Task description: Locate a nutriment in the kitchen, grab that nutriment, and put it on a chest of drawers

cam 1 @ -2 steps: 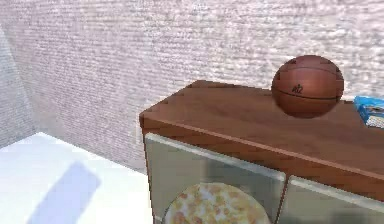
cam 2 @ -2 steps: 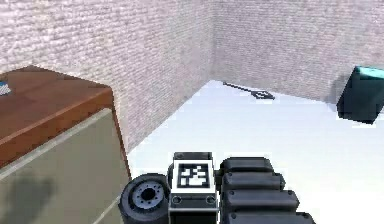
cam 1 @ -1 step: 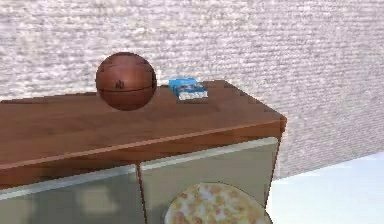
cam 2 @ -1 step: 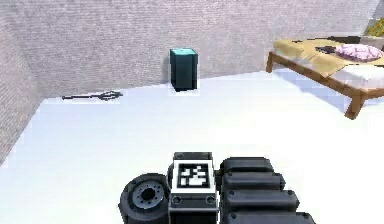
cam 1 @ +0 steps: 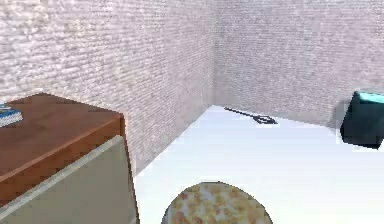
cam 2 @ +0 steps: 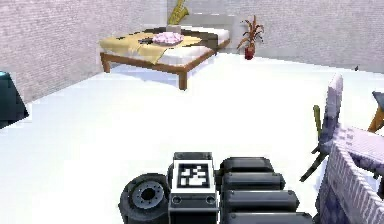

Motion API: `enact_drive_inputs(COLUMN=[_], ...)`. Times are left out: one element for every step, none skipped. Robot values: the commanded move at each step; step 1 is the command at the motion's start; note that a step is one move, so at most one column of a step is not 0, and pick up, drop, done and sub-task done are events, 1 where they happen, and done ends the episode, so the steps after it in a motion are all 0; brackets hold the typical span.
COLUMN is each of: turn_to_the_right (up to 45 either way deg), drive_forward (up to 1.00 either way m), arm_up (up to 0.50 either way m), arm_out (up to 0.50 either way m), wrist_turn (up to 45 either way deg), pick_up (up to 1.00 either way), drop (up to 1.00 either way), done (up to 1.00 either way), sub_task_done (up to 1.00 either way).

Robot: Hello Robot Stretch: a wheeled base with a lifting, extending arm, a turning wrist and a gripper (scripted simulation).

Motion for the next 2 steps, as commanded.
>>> enact_drive_inputs(turn_to_the_right=[45.0, 12.0], drive_forward=[0.00, 0.00], arm_up=[0.00, 0.00], arm_out=[0.00, 0.00], wrist_turn=[0.0, 0.0], pick_up=[0.00, 0.00], drop=[0.00, 0.00], done=[0.00, 0.00], sub_task_done=[0.00, 0.00])
